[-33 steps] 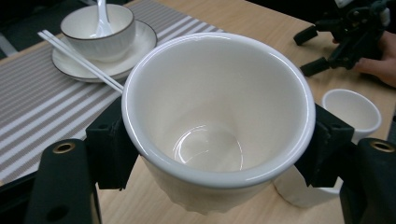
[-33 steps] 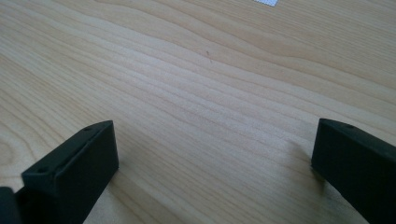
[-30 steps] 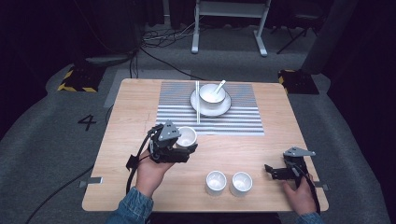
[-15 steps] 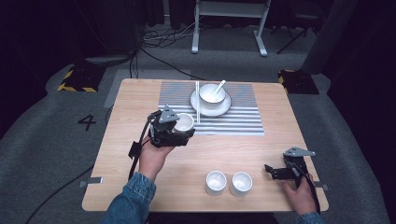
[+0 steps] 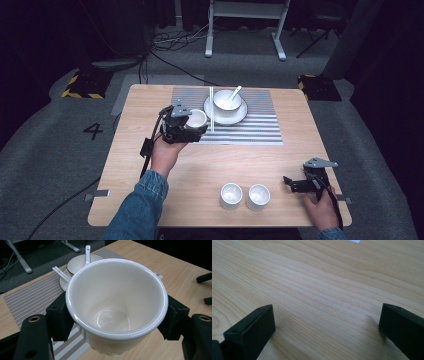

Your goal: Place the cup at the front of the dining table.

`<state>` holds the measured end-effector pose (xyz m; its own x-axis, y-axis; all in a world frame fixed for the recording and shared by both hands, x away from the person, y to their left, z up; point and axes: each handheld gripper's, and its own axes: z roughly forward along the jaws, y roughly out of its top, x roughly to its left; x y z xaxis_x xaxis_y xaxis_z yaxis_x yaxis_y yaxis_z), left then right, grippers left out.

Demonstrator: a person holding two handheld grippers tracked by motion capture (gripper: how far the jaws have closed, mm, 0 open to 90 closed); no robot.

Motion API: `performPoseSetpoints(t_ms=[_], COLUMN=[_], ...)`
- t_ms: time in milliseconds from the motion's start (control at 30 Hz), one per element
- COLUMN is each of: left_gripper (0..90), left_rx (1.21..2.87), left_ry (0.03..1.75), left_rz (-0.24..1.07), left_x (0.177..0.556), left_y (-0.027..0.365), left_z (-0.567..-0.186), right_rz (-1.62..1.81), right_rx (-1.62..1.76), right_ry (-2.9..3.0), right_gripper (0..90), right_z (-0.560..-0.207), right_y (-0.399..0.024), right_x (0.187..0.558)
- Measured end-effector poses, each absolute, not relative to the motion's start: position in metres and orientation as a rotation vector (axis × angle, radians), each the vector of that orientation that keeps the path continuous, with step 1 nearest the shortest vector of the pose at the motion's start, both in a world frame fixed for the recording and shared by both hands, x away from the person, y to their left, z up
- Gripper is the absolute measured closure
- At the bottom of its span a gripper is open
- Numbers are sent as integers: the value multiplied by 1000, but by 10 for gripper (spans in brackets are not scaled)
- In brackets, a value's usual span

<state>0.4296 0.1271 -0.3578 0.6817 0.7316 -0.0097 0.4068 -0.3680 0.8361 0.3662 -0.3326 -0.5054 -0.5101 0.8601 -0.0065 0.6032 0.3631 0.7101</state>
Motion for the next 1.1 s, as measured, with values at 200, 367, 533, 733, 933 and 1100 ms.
performPoseSetpoints(t_ms=[200,367,533,733,933,1100], left_gripper=[267,267,267,267,267,268], left_rx=[2052,2012,2027,1989,1958,1976], left_ry=[926,948,965,1005,1061,1098], left_rz=[534,499,530,513,502,492], left_x=[453,471,487,504,518,526], left_y=[127,133,133,135,136,135], left_z=[-360,-365,-372,-383,-398,-409], right_rz=[933,932,933,933,933,933], right_rx=[1280,1282,1282,1282,1281,1281], right_ry=[2251,2250,2250,2251,2251,2251], right_gripper=[6,6,6,6,6,6], right_z=[-505,-505,-505,-505,-505,-505], right_y=[-333,-332,-332,-333,-333,-333], right_x=[366,366,366,366,366,366])
